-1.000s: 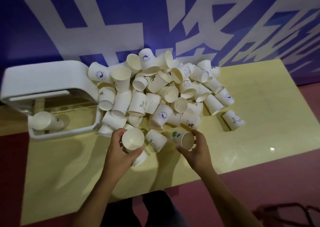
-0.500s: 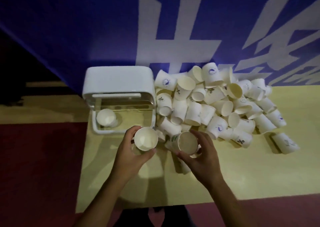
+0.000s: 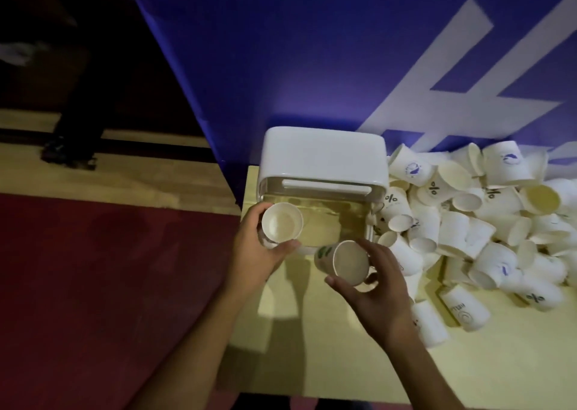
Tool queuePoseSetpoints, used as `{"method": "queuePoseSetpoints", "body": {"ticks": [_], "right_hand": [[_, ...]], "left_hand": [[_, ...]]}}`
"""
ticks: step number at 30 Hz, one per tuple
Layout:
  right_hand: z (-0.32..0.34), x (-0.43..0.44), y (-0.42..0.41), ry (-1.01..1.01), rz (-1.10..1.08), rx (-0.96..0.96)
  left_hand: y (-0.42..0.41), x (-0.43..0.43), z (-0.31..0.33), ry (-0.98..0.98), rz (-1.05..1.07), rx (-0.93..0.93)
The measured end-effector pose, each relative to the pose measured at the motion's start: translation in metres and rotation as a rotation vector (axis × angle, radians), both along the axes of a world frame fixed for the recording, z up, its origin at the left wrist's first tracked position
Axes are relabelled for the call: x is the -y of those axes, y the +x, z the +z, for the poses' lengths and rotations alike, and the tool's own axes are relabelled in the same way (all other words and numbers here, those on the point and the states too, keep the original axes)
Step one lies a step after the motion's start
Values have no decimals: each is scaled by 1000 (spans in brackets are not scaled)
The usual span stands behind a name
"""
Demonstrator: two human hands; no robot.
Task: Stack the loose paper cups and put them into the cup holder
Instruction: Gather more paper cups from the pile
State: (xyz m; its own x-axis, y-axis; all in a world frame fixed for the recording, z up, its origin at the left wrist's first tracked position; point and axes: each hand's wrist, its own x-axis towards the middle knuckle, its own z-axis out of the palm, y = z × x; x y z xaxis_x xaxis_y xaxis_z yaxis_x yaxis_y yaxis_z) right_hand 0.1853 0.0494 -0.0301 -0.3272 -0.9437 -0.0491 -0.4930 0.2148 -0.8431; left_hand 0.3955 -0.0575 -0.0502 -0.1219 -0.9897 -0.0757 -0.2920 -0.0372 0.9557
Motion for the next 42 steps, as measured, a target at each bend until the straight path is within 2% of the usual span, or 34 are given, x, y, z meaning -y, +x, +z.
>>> {"method": "queuePoseSetpoints", "body": {"ticks": [11,23,27,32,34,39,42], "right_hand": [[7,4,3,-26,-46,-27],[-5,36,17,-15,-43,-72],[-6,60,30,-62,26,-83],[-23,84,49,-56,171,-112],[-31,90,53,-47,198,-159],[-46,110,59,103,213,-188],[-60,117,59,193,276,-165]], "left_hand": [[-1,26,-39,48,-91,25],[-4,37,-67,38,-148,315],[-7,40,-73,16,-143,375],[1,43,-73,38,-246,412],[4,43,-75,77,-277,393],[7,41,-70,195,-279,172],[9,40,-65,181,-284,158]]}}
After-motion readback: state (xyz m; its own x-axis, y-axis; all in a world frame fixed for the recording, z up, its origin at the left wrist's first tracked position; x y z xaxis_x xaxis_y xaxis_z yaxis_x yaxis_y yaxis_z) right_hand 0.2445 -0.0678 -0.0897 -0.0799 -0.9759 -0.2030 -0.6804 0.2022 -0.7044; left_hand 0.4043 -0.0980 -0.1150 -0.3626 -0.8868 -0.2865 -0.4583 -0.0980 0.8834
